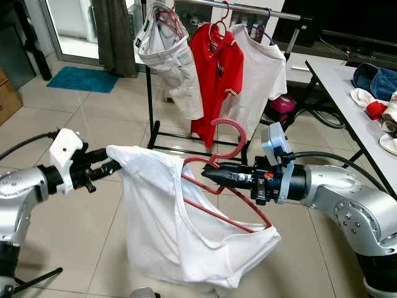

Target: Hang hanger

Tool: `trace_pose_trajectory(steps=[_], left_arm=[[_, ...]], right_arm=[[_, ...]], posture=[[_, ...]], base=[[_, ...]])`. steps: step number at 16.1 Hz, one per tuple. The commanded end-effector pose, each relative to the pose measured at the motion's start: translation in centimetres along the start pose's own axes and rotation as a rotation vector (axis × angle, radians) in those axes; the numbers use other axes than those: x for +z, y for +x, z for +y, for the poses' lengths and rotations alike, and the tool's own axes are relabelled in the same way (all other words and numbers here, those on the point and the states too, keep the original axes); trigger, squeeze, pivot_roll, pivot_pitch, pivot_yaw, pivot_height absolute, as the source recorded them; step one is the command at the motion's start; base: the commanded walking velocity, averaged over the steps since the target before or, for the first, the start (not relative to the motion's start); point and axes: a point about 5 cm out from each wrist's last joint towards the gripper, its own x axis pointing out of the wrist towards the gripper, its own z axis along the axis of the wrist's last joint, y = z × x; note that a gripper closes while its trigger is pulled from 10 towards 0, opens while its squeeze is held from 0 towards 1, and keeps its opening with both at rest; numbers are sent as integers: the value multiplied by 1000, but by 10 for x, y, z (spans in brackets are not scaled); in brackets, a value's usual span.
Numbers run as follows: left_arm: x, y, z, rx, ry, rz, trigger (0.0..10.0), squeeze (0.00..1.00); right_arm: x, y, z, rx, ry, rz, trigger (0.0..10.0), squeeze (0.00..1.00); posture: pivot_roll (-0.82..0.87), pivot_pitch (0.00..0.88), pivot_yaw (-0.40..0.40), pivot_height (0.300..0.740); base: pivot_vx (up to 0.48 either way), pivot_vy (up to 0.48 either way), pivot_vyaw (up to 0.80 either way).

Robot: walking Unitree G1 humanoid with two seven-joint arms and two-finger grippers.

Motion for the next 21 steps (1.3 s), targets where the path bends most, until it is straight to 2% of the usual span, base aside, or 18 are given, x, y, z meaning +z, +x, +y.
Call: trace_pose_trajectory(steps=[1,8,13,18,20,21], left_arm=[[2,6,-3,-29,7,-15,0,0],[-5,6,-3,-32,-1,7,0,0],[-7,4,5,54,-41,-4,0,0],[-12,-2,27,283,-112,-7,0,0],[-19,-11,44,516,-228,-26,0,0],[-23,-14,48,592,-251,-15,0,0]], right_arm=[[5,-3,2,10,-17,-4,10000,0],[5,-2,3,10,-19,1,10000,0],[5,-3,2,11,-18,-1,10000,0],[5,-4,2,3,-17,-2,10000,0],[5,-5,-1,-15,-18,-5,10000,0],[5,-5,-2,-21,-17,-5,10000,0]], posture=[[-19,0,-86,740],[-17,0,-88,740],[-18,0,-87,740],[-19,0,-86,740],[-19,0,-86,740],[-19,0,-87,740]], base=[[0,0,0],[0,0,0],[0,0,0],[0,0,0],[0,0,0],[0,0,0]])
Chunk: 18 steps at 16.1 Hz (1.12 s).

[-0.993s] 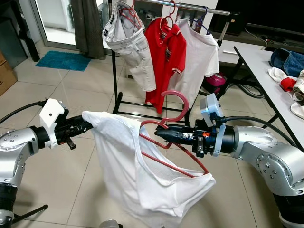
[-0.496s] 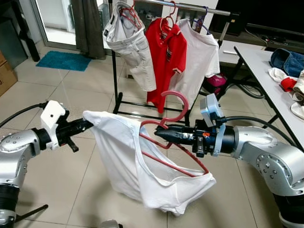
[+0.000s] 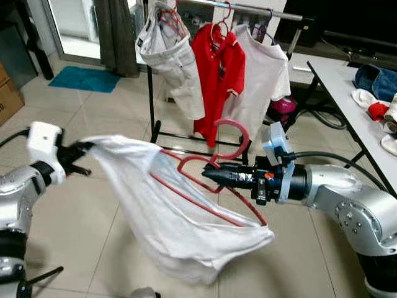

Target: Hang hanger

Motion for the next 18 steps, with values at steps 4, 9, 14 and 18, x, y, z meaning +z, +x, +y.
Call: trace_pose_trajectory(steps=[4,9,14,18], left_arm=[[-8,-3,15,182,-39,43,0,0],[-3,3,-5,78,-43,-32,10000,0],[2,1,-22,-73,91,-21,10000,1000],[-22,-5,-71,-441,362,143,10000,1000]], right_arm=[[4,-5,-5,-45,-15,-8,10000,0],[4,-6,-15,-118,-21,-8,10000,0],[2,-4,-35,-317,-26,26,10000,0],[7,6,-50,-497,23,-24,10000,0]], posture=[[-17,0,-89,740],[-15,0,-93,740],[-19,0,-90,740],[-25,0,-87,740]], base=[[0,0,0],[0,0,0],[0,0,0],[0,0,0]])
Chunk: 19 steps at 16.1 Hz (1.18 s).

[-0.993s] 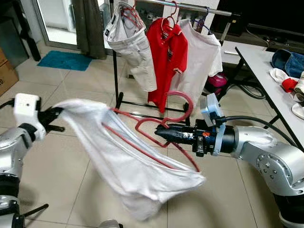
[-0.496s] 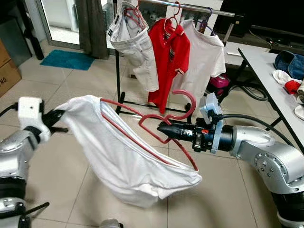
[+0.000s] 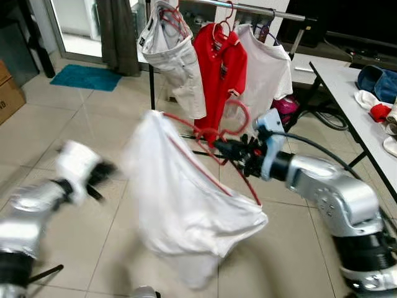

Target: Hang hanger

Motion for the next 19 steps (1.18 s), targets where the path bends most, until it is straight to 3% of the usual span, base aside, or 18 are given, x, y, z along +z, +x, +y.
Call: trace_pose_trajectory(steps=[1,4,5,6,8,10,12,13,14,15,19], left_arm=[[10,9,-15,-116,70,-11,10000,1000],[32,23,-30,-198,74,-125,10000,1000],[52,21,-27,-215,52,-226,10000,1000],[79,10,-17,-252,63,-322,10000,1000],[100,-4,-7,-310,104,-356,10000,1000],[127,-19,5,-431,199,-343,10000,1000],[132,-20,10,-489,266,-295,10000,1000],[133,-17,12,-539,306,-254,10000,788],[134,-13,15,-575,325,-229,10000,267],[135,-11,16,-593,326,-221,10000,0],[147,12,15,-723,382,-146,10000,0]], right_arm=[[11,-2,-6,-61,-10,-34,10000,0],[10,6,-1,-92,-31,-7,10000,0],[9,8,1,-95,-73,10,10000,0],[9,12,3,-87,-122,29,10000,0],[8,14,6,-60,-166,52,10000,0],[9,18,13,15,-229,77,10000,0],[12,21,19,70,-260,80,10000,0],[14,23,25,124,-285,80,10000,0],[15,24,30,173,-311,84,10000,0],[15,24,32,193,-322,87,10000,0],[15,22,52,347,-379,74,10000,0]], posture=[[-29,0,-84,740],[-41,0,-74,740],[-51,0,-64,740],[-52,0,-60,740],[-46,0,-63,740],[-33,0,-69,740],[-23,0,-73,740],[-17,0,-74,740],[-16,0,-73,740],[-16,0,-73,740],[-27,0,-52,740]], base=[[0,0,0],[0,0,0],[0,0,0],[0,0,0],[0,0,0],[0,0,0],[0,0,0],[0,0,0],[0,0,0],[0,0,0],[0,0,0]])
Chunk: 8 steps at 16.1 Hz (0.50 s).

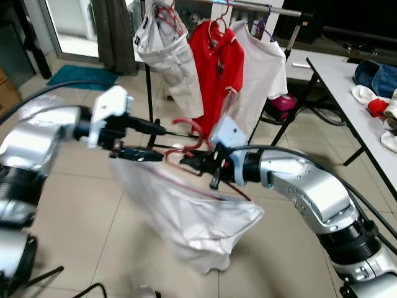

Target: Hang hanger

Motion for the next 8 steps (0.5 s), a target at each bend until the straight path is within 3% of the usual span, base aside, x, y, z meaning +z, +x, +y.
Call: trace_pose_trajectory(steps=[1,3,4,8], left_arm=[[4,4,3,-34,16,17,10000,0],[6,11,1,-116,7,31,10000,0],[5,18,0,-170,-2,41,0,0],[-1,25,-3,-213,14,81,0,0]], right_arm=[[9,-2,4,33,-49,-35,10000,0],[9,-2,8,57,-58,-38,10000,0],[9,-2,8,56,-63,-42,10000,0],[8,-4,8,56,-68,-39,10000,0]], posture=[[-27,0,-52,740],[-37,0,-38,740],[-44,0,-30,740],[-48,0,-29,740]], base=[[0,0,0],[0,0,0],[0,0,0],[0,0,0]])
